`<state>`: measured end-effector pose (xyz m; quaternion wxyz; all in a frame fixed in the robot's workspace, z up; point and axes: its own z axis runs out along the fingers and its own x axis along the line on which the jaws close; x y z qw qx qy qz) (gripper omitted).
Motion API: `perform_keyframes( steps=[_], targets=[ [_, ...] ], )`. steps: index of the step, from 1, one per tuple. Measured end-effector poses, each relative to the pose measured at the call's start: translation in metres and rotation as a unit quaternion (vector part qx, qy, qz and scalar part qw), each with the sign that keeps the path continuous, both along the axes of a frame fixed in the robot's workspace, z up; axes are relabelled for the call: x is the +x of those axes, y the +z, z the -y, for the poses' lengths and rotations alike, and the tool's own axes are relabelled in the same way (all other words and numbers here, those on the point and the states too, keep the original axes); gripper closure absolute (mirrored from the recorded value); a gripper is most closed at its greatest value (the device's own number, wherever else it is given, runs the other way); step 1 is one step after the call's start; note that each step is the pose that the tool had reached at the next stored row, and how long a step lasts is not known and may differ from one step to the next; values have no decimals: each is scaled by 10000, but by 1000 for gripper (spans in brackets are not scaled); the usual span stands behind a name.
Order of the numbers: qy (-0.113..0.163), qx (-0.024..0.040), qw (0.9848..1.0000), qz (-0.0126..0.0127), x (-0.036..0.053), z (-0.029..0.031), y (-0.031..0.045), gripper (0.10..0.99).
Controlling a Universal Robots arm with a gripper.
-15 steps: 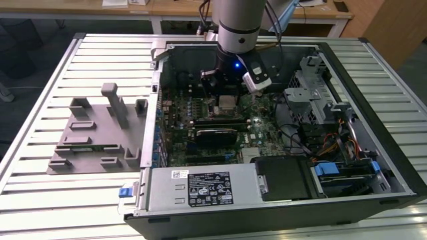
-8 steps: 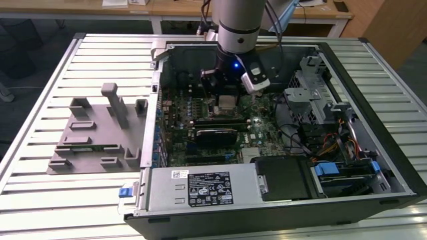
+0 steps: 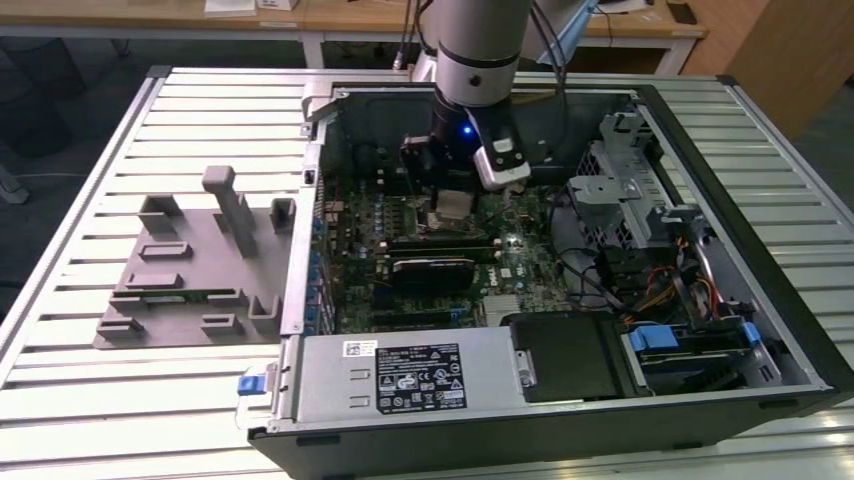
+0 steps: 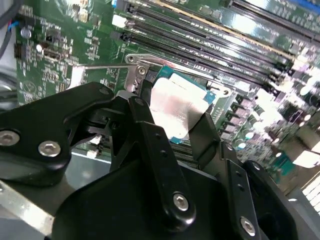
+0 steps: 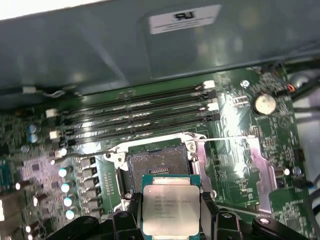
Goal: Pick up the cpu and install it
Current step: 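Place the cpu into insertion slot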
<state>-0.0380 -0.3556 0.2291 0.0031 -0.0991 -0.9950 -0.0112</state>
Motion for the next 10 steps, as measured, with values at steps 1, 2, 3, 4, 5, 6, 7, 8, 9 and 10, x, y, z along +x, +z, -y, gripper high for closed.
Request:
perform_keyframes(
  steps=[1,2,3,4,5,6,7,8,9,10],
  targets=[
    [-90,0,10000,0,0,0,0,541],
    [-180,0,9998,0,0,0,0,541],
    [-270,0,9996,0,0,0,0,541],
    [-360,0,9994,0,0,0,0,541],
    [-448,0,9990,0,0,0,0,541],
    [-536,0,9986,0,0,0,0,541],
    [-627,0,9980,0,0,0,0,541],
    [-715,0,9974,0,0,0,0,541],
    [-802,0,9968,0,0,0,0,541],
    [-893,0,9960,0,0,0,0,541]
  ],
)
